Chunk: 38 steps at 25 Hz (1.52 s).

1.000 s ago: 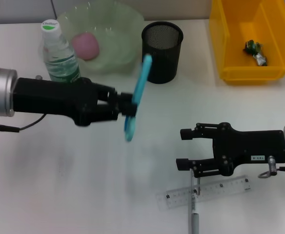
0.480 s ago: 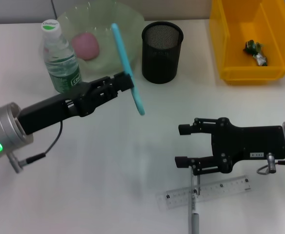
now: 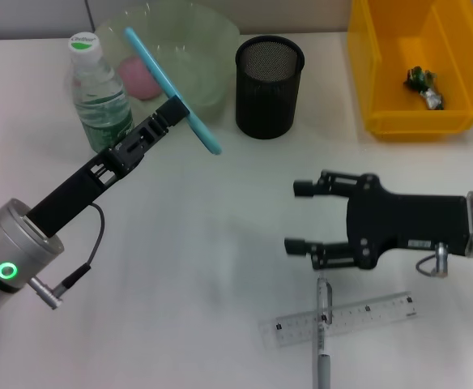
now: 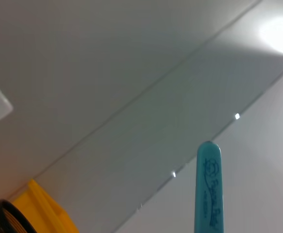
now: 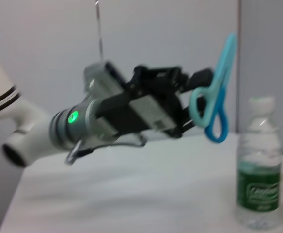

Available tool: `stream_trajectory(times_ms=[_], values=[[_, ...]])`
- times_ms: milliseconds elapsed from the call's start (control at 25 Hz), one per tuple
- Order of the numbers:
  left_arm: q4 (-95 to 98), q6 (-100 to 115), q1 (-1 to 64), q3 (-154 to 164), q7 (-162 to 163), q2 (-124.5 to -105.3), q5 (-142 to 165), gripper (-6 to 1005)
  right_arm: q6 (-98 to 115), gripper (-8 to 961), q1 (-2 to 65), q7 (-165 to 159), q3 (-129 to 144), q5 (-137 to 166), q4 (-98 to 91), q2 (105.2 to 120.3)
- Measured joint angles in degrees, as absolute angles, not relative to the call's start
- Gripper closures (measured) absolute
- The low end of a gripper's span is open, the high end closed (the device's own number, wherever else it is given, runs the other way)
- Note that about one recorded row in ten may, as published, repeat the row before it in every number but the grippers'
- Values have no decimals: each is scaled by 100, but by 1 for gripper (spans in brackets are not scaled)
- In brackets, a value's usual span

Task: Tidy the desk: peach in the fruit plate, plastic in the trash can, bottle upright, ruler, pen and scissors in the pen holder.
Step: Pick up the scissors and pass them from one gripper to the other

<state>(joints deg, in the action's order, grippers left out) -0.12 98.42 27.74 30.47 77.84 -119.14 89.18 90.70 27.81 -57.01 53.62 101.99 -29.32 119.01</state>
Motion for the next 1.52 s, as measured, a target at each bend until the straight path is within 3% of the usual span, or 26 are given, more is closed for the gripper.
stream_trajectory(times_ms=[760,1520], values=[[-1372,9374,2850,1991,7268,-11918,8837,746,9019,135,2730,-3459,4781,8715,-1306,11941],[-1774,9115,2848,1793,7341,-11918,8848,746,9004,135,3167,-2609,4734,8433,-393,11962]])
